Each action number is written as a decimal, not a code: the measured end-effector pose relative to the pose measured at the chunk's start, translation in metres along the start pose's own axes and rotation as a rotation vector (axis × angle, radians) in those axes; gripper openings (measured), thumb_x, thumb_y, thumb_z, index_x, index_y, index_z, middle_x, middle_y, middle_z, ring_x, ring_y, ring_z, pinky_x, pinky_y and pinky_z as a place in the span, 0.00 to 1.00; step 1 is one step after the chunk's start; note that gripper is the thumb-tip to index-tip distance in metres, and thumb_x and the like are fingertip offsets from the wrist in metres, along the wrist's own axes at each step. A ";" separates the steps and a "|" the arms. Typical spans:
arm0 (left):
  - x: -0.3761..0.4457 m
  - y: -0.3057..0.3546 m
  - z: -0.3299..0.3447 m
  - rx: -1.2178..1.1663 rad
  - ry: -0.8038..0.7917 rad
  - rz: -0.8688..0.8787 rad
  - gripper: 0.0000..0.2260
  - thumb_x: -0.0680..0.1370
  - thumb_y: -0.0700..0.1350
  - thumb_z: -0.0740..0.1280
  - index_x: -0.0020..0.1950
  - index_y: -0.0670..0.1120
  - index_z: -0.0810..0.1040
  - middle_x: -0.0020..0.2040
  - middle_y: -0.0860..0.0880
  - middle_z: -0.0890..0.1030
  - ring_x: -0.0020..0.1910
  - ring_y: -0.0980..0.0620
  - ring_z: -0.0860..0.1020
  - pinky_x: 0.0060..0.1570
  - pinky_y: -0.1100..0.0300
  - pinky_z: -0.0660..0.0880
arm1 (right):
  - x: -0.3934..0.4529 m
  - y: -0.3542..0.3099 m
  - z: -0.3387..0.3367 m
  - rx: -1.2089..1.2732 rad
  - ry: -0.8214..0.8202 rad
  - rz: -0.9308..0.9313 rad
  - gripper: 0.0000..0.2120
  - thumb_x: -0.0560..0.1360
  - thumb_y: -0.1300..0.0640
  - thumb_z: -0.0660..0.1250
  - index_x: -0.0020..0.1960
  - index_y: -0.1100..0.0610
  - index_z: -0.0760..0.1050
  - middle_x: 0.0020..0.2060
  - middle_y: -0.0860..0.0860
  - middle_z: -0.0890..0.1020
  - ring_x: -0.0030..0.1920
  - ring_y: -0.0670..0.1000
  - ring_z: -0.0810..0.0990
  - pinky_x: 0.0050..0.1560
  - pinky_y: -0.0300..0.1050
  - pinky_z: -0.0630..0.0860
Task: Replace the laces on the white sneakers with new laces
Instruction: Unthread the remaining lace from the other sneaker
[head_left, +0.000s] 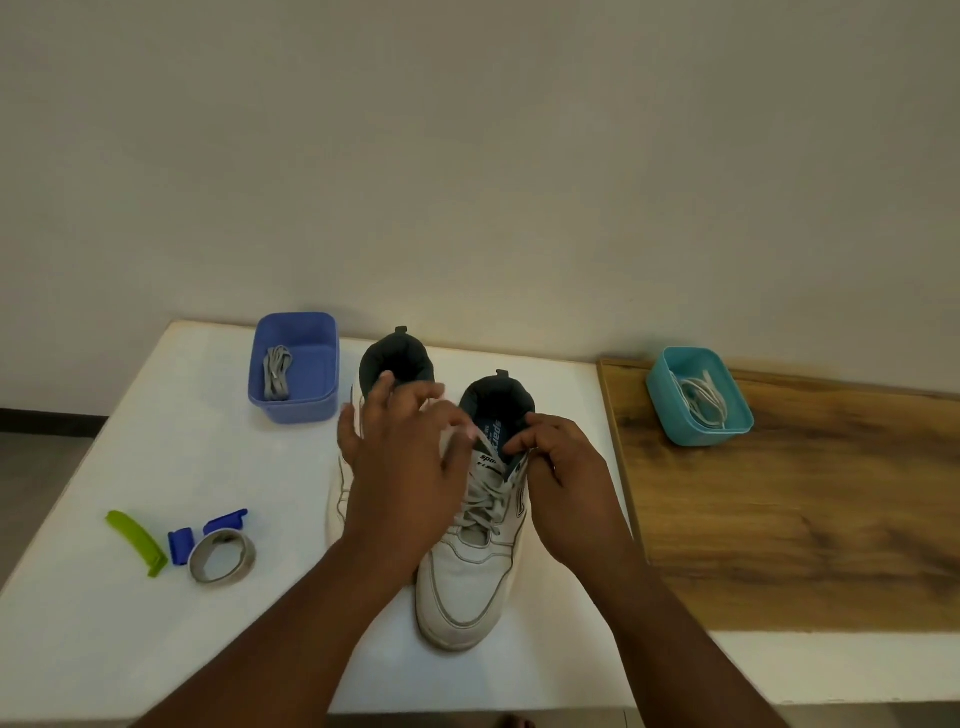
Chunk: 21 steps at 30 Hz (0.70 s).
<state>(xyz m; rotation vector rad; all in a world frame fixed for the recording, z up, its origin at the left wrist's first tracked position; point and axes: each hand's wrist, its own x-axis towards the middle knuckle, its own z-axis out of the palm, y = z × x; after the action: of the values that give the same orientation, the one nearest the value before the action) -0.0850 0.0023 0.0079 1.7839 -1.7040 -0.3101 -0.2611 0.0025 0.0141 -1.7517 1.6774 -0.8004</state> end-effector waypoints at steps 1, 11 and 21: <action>0.004 0.001 -0.006 -0.094 0.069 -0.049 0.08 0.80 0.54 0.62 0.53 0.55 0.79 0.62 0.54 0.77 0.70 0.47 0.70 0.69 0.37 0.64 | 0.000 0.000 -0.001 0.006 -0.001 0.003 0.18 0.80 0.68 0.60 0.49 0.47 0.80 0.62 0.47 0.78 0.63 0.42 0.75 0.68 0.45 0.74; 0.007 0.006 -0.030 -0.589 0.334 -0.292 0.14 0.81 0.53 0.57 0.37 0.51 0.73 0.32 0.50 0.73 0.32 0.49 0.73 0.33 0.48 0.74 | -0.007 -0.010 0.001 -0.160 -0.074 -0.065 0.11 0.81 0.45 0.66 0.63 0.43 0.79 0.78 0.45 0.64 0.80 0.51 0.56 0.78 0.54 0.59; 0.006 0.000 -0.021 -0.013 0.076 -0.075 0.23 0.74 0.41 0.68 0.67 0.57 0.74 0.69 0.51 0.73 0.71 0.45 0.67 0.67 0.37 0.66 | -0.008 -0.008 0.020 -0.343 -0.050 -0.135 0.07 0.82 0.50 0.63 0.52 0.45 0.80 0.77 0.49 0.67 0.81 0.56 0.52 0.80 0.58 0.46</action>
<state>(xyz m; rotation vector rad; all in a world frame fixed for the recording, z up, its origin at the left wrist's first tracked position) -0.0715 0.0030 0.0255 1.8306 -1.5816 -0.2811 -0.2412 0.0109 0.0069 -2.1165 1.7569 -0.5430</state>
